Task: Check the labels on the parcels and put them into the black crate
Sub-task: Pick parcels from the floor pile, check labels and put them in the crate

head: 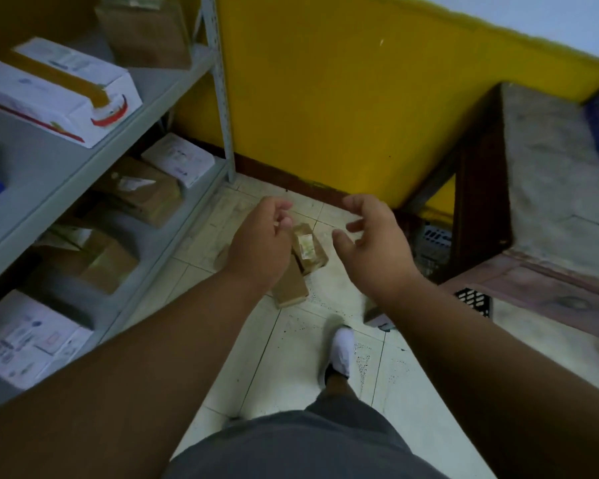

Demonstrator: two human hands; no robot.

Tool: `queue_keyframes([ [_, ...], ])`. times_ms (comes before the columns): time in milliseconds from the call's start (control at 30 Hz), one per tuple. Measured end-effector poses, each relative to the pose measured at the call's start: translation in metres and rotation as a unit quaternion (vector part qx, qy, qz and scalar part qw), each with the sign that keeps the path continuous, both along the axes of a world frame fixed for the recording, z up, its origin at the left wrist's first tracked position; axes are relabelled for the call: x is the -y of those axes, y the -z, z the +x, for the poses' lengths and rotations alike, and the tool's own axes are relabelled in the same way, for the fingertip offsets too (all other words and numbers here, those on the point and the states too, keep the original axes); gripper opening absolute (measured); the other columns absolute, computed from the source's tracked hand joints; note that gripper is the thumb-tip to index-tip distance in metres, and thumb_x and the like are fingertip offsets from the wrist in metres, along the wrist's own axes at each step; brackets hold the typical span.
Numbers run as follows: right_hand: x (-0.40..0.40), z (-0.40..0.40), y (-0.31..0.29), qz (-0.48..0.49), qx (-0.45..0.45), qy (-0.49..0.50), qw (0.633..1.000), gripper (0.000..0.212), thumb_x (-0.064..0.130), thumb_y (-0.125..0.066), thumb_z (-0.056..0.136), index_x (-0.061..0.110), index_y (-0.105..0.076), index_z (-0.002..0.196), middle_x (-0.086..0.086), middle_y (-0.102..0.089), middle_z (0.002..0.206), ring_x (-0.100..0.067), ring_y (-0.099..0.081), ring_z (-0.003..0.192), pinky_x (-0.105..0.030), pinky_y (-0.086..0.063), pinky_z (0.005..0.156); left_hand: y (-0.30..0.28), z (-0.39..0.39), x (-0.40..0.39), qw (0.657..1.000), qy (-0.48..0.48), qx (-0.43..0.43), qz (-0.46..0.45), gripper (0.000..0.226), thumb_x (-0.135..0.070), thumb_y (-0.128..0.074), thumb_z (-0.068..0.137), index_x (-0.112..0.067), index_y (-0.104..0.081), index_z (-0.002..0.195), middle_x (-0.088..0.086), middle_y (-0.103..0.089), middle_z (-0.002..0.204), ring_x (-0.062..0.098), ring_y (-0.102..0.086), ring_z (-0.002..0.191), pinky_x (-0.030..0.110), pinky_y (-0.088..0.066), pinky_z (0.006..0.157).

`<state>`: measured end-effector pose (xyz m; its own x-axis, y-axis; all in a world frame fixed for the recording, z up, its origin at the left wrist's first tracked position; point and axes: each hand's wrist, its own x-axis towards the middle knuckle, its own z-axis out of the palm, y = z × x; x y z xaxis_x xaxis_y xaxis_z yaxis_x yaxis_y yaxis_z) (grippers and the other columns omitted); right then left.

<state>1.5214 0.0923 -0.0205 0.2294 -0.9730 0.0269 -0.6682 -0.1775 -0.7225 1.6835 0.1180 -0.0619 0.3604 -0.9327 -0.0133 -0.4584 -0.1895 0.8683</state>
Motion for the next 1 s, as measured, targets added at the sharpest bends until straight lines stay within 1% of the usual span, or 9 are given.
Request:
queue_keyframes([
  [133, 0.078, 0.011, 0.028, 0.024, 0.001, -0.038, 0.999, 0.046, 0.018, -0.063, 0.094, 0.025, -0.048, 0.136, 0.003, -0.052, 0.133, -0.011, -0.057, 0.108, -0.038, -0.056, 0.088, 0.009, 0.003, 0.062, 1.0, 0.003, 0.014, 0.018, 0.024, -0.022, -0.048, 0.1, -0.03, -0.055, 0.121, -0.009, -0.061, 0.112, 0.003, -0.055, 0.086, 0.02, -0.041, 0.066],
  [267, 0.164, 0.016, 0.061, 0.055, 0.018, -0.06, 0.997, 0.044, 0.018, -0.063, 0.093, 0.025, -0.049, 0.134, 0.004, -0.053, 0.131, -0.011, -0.058, 0.106, -0.042, -0.059, 0.084, 0.031, -0.007, 0.13, 0.997, -0.048, -0.019, 0.053, 0.027, -0.021, -0.049, 0.101, -0.028, -0.054, 0.125, -0.007, -0.061, 0.115, 0.01, -0.061, 0.095, 0.03, -0.051, 0.08],
  [433, 0.24, 0.023, 0.152, 0.131, 0.017, -0.052, 0.99, 0.039, 0.015, -0.06, 0.094, 0.023, -0.053, 0.131, 0.007, -0.058, 0.126, -0.007, -0.059, 0.101, -0.041, -0.059, 0.084, 0.111, -0.017, 0.208, 0.986, -0.109, -0.055, 0.111, 0.023, -0.021, -0.049, 0.1, -0.035, -0.054, 0.118, -0.012, -0.061, 0.112, 0.008, -0.061, 0.096, 0.038, -0.056, 0.082],
  [533, 0.267, 0.037, 0.218, 0.162, 0.037, -0.039, 0.985, 0.036, 0.014, -0.061, 0.093, 0.025, -0.055, 0.127, 0.012, -0.057, 0.118, -0.004, -0.059, 0.1, -0.038, -0.059, 0.084, 0.174, -0.01, 0.246, 0.982, -0.119, -0.064, 0.13, 0.023, -0.022, -0.049, 0.1, -0.036, -0.053, 0.117, -0.013, -0.061, 0.111, 0.008, -0.062, 0.096, 0.036, -0.055, 0.079],
  [633, 0.297, 0.047, 0.292, 0.161, 0.04, -0.018, 0.986, 0.034, 0.015, -0.06, 0.092, 0.025, -0.056, 0.124, 0.008, -0.057, 0.125, -0.007, -0.06, 0.105, -0.033, -0.057, 0.084, 0.245, -0.006, 0.283, 0.98, -0.115, -0.078, 0.139, 0.024, -0.022, -0.048, 0.101, -0.034, -0.054, 0.12, -0.012, -0.062, 0.113, 0.008, -0.063, 0.096, 0.026, -0.05, 0.07],
  [733, 0.322, 0.042, 0.377, 0.161, 0.029, 0.016, 0.986, 0.023, 0.018, -0.059, 0.093, 0.031, -0.054, 0.112, 0.009, -0.056, 0.116, -0.007, -0.06, 0.098, -0.028, -0.054, 0.077, 0.325, -0.011, 0.31, 0.964, -0.133, -0.145, 0.177, 0.023, -0.021, -0.05, 0.1, -0.03, -0.056, 0.12, -0.013, -0.062, 0.106, 0.0, -0.059, 0.088, 0.017, -0.042, 0.063],
  [800, 0.328, 0.036, 0.441, 0.179, 0.014, 0.022, 0.983, 0.023, 0.018, -0.059, 0.094, 0.034, -0.053, 0.11, 0.01, -0.055, 0.113, -0.008, -0.06, 0.095, -0.022, -0.048, 0.072, 0.387, -0.017, 0.324, 0.934, -0.159, -0.227, 0.224, 0.019, -0.025, -0.053, 0.098, -0.03, -0.058, 0.115, -0.011, -0.063, 0.103, 0.005, -0.061, 0.09, 0.025, -0.05, 0.071],
  [867, 0.329, 0.03, 0.502, 0.193, -0.014, 0.017, 0.981, 0.031, 0.015, -0.059, 0.092, 0.027, -0.055, 0.12, 0.004, -0.056, 0.119, -0.014, -0.061, 0.099, -0.021, -0.046, 0.073, 0.447, -0.024, 0.331, 0.901, -0.184, -0.287, 0.269, 0.021, -0.026, -0.054, 0.094, -0.028, -0.061, 0.114, -0.003, -0.067, 0.109, 0.017, -0.064, 0.097, 0.041, -0.054, 0.086],
  [1000, 0.338, 0.017, 0.616, 0.209, -0.061, 0.009, 0.976, 0.036, 0.014, -0.06, 0.093, 0.02, -0.053, 0.127, -0.002, -0.053, 0.127, -0.016, -0.059, 0.106, -0.018, -0.045, 0.075, 0.557, -0.04, 0.34, 0.893, -0.144, -0.305, 0.298, 0.033, -0.011, -0.049, 0.098, -0.009, -0.057, 0.13, 0.017, -0.061, 0.129, 0.034, -0.06, 0.115, 0.043, -0.05, 0.097],
])
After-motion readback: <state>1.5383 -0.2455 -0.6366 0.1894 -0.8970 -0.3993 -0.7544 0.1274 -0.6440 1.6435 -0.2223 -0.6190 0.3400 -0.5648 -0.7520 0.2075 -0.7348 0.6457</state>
